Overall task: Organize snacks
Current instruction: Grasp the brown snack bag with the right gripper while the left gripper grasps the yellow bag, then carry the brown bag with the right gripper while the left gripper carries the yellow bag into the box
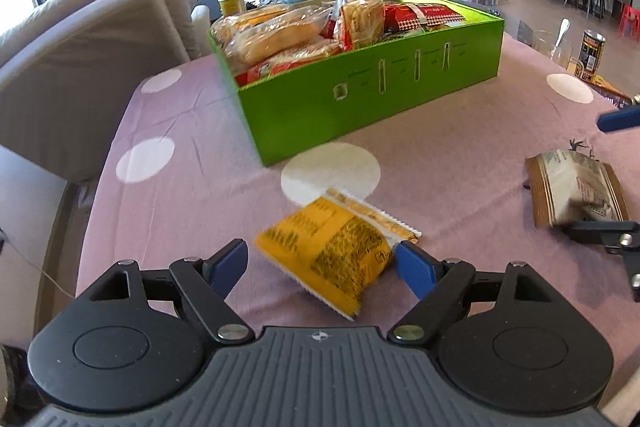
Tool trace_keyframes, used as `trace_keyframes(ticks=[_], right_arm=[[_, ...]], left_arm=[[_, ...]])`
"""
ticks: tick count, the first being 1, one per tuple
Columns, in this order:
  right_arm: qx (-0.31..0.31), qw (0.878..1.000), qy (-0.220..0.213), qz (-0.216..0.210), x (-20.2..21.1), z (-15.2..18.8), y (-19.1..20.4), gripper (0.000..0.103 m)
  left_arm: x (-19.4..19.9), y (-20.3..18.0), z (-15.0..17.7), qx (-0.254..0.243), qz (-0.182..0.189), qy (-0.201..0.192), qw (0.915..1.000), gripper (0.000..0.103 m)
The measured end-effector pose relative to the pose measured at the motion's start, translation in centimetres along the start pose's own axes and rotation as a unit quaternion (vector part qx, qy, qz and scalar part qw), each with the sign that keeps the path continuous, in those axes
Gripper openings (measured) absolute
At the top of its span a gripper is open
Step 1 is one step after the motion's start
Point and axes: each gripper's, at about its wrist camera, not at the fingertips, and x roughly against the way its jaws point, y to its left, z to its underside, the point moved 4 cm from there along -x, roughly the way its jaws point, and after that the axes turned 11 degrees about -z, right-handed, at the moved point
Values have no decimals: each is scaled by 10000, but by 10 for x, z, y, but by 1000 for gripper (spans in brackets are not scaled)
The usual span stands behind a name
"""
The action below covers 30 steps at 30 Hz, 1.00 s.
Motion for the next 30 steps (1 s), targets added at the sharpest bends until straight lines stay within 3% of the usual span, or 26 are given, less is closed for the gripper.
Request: trace_keyframes(ticks=[6, 15, 20, 30], right_arm=[[81, 9999, -20, -111, -16, -18, -5, 91], [-982, 9939, 35, -495, -19, -11, -24, 88], [-1159, 9904, -130, -745, -14, -13, -22, 87], [-1025, 9936, -282, -385, -4, -23, -8, 87]], left_arm=[[-8, 1, -11, -116, 52, 29, 9999, 81], [-15, 6, -4, 316, 500, 293, 9978, 80], [-14, 6, -5, 372, 565, 246, 9974, 66], [-3, 2, -2, 516, 710, 125, 9961, 65]])
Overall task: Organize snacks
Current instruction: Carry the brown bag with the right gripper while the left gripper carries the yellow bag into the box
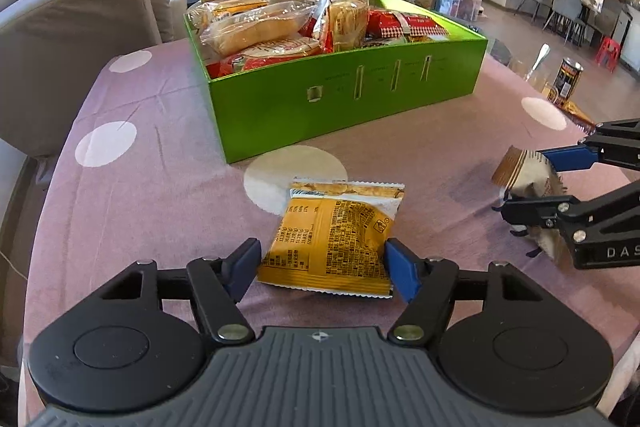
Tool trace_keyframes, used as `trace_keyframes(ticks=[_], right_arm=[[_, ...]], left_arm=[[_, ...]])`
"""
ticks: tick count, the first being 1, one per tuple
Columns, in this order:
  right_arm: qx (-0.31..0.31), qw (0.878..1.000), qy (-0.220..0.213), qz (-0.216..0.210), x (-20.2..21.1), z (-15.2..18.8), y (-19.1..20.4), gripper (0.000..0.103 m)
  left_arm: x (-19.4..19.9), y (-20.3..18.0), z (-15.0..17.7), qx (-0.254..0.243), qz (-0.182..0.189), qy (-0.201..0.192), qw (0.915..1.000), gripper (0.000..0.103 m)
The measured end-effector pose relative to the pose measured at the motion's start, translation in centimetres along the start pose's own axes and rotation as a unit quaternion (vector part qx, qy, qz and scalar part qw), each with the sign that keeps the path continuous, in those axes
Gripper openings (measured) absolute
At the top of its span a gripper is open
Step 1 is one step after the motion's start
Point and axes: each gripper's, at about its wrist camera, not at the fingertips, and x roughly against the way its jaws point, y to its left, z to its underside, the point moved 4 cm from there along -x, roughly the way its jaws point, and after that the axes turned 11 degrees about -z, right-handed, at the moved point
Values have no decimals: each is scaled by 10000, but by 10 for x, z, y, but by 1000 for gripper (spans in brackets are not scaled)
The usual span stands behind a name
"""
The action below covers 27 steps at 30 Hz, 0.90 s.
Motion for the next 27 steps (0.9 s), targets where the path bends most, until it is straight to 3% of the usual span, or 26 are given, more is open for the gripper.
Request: trace_keyframes(ticks=[16, 27], right_arm=[[-334, 9976, -605, 11, 18, -25, 0, 87], [-410, 9925, -1126, 223, 28, -69, -14, 87]], left_arm=[[26, 4, -11, 226, 2, -425, 9988, 65], [45, 8, -52, 272, -35, -920, 9954, 65]])
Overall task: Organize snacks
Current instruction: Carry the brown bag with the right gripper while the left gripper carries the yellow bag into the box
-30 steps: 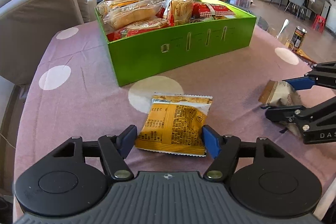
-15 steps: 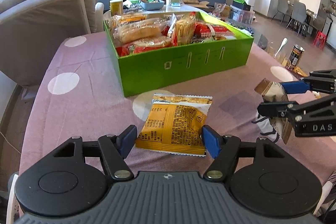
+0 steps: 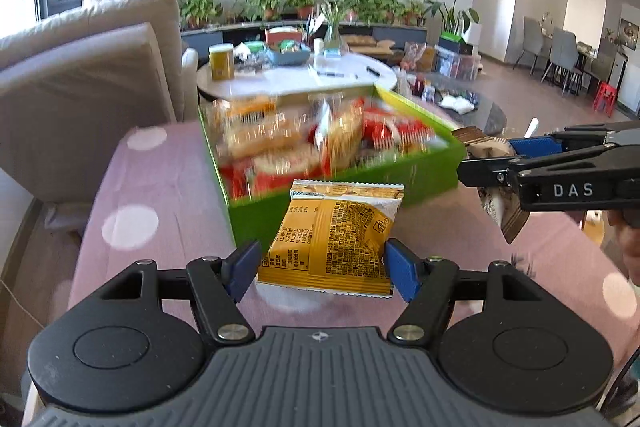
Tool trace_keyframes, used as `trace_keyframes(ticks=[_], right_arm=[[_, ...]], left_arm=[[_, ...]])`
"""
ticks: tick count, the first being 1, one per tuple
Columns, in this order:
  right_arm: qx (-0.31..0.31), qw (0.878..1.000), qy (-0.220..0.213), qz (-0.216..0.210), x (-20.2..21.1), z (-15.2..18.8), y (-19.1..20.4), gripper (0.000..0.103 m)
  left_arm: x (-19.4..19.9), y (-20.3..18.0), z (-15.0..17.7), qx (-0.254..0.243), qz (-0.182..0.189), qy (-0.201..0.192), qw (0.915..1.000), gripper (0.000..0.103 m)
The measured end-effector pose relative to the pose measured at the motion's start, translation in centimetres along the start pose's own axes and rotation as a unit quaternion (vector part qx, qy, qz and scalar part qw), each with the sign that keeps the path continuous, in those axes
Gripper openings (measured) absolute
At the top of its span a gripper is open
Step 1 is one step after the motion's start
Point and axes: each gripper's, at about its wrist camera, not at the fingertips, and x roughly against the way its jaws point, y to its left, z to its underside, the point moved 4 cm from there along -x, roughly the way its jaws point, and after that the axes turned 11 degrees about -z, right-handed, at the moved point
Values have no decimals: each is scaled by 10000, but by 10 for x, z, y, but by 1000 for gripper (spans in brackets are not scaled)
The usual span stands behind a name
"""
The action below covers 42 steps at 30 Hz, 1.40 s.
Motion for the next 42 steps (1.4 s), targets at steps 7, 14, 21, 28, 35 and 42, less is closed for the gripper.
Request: trace_keyframes(ticks=[7, 14, 21, 28, 35, 42], right_arm=[[-50, 9995, -270, 162, -4, -31, -15, 87], [-461, 9978, -391, 282, -21, -54, -42, 87], [-475, 9974, -429, 345, -41, -70, -59, 87], [-559, 9972, -425, 247, -64, -78, -75, 87], [-624, 9973, -365, 101, -84, -85, -83, 87], [-740, 9968, -294, 99, -97, -82, -94, 87]], left_arm=[[-9, -3, -41, 41, -34, -252, 9997, 65], [-34, -6, -79, 77, -147, -327, 9993, 65], [-64, -15, -101, 64, -165, -252, 9995, 65], [-104, -15, -111, 130, -291, -12, 9995, 65], [-130, -17, -121, 107, -278, 85, 9995, 65], [-151, -21, -122, 114, -187, 189, 9996, 65]])
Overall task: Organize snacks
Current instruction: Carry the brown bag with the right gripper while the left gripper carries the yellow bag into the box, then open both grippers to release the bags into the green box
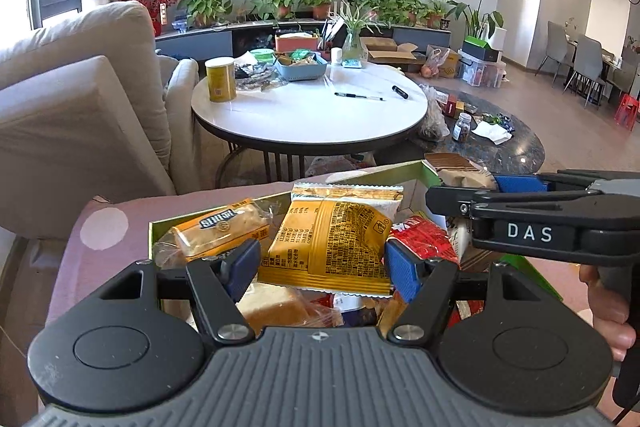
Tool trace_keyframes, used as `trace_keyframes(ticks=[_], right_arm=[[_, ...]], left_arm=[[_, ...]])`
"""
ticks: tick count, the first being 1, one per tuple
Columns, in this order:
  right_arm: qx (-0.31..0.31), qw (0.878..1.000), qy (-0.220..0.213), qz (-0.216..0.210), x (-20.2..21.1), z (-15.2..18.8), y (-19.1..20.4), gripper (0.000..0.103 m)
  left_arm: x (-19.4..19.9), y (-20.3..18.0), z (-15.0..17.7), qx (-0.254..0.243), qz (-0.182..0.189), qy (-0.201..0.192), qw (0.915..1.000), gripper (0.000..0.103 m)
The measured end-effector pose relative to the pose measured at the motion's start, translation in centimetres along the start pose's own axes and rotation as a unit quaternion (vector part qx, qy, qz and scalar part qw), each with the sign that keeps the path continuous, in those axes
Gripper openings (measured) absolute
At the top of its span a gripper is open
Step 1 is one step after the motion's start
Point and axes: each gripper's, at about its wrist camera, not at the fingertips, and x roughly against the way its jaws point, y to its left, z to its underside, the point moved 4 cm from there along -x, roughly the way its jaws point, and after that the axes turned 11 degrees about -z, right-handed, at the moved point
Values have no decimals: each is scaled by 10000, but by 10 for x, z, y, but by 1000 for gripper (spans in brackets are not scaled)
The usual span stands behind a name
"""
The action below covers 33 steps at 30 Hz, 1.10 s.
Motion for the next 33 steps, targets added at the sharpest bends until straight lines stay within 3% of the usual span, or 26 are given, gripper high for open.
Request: trace_keyframes(ticks=[6, 8, 14, 22, 27, 33], right_arm=[[-140, 9999, -59, 78, -8, 0, -7, 87], [-182, 9997, -99, 101, -7, 1, -7, 87], [-311, 9988, -364, 95, 9, -1, -6, 87], [-322, 9987, -382, 73, 22, 1, 0, 87], [-375, 9986, -373, 7, 34, 6, 7, 87], [-430, 9980, -412, -197, 56, 12, 20, 87]], left_arm=[[-9, -1, 8, 43, 26, 73, 10000, 66], [-8, 1, 9, 88, 31, 53, 9999, 73], [2, 5, 7, 140, -29, -72, 9999, 76], [14, 6, 12, 137, -55, -116, 9998, 78], [29, 10, 18, 220, -103, -182, 9995, 85], [61, 11, 26, 163, -408, -432, 9981, 93]])
